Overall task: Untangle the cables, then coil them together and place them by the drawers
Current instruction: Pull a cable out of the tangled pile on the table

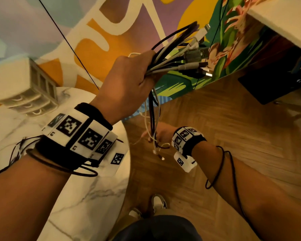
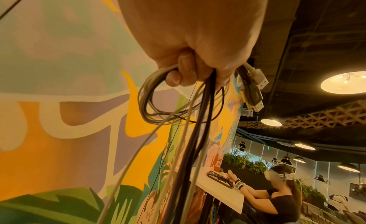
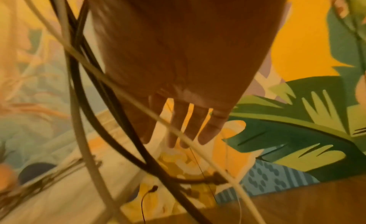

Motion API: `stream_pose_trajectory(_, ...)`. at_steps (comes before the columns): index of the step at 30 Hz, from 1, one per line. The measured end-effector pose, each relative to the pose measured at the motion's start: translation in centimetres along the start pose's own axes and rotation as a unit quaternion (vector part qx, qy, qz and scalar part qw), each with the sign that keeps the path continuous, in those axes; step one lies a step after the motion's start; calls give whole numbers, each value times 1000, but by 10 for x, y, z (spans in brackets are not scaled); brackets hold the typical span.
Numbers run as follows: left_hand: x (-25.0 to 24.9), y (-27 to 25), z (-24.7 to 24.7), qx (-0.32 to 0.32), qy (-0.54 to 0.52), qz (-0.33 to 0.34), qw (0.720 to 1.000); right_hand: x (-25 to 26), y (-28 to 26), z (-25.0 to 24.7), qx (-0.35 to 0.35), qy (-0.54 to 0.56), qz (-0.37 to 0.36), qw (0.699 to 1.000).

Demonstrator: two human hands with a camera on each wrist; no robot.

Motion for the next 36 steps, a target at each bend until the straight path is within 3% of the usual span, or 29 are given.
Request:
stream_pose_trajectory(6, 8, -8, -10, -4, 3, -11, 1000, -45, -1, 40, 32, -13, 4, 999)
stream_pose_trajectory(9, 10, -10, -8, -2, -5, -6, 1000, -71, -2, 7, -105, -89, 22, 990)
stream_pose_trajectory(11, 9, -11, -5, 1, -6, -1, 1000, -96, -13, -26, -202, -92, 107, 969)
stream_pose_trajectory(13, 7, -12, -5, 1, -4, 9, 1000, -139, -34, -41, -227, -124, 232, 938)
stream_pose_trajectory(15, 8, -11, -5, -5, -3, 11, 1000, -173, -57, -40, -166, -211, 293, 918)
stream_pose_trajectory(17, 12, -11, -5, -14, -5, 4, 1000, -188, -74, -24, -77, -261, 294, 916)
stream_pose_trajectory(21, 5, -12, 11, -8, -17, 23, 1000, -173, -78, 26, 24, -195, 226, 954)
stream_pose_trajectory(23, 5, -11, 25, 8, -18, 25, 1000, -162, -84, 40, 73, -167, 224, 957)
stream_pose_trajectory(27, 18, -11, 54, 28, 6, 9, 1000, -123, -113, 31, 117, 61, 246, 960)
stream_pose_trajectory(28, 20, -11, 59, 29, 1, 5, 1000, -107, -119, 15, 101, 83, 232, 964)
stream_pose_trajectory(30, 25, -11, 68, 32, -6, -7, 999, -76, -124, -39, -28, 39, 169, 985)
stream_pose_trajectory(32, 28, -10, 77, 34, -5, -14, 999, -27, -135, -83, -140, 49, 65, 987)
stream_pose_trajectory(36, 27, -8, 91, 44, -32, -25, 998, 62, -127, -90, -165, 196, -93, 962)
Point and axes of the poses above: each hand's wrist, its own y-axis towards the middle knuckle, its own z-axis out of the palm, x = y × z, the point moved 10 cm from there along y, towards the middle knuckle, and after that the axes turned 6 degrees about -y, right-handed, at the moved point
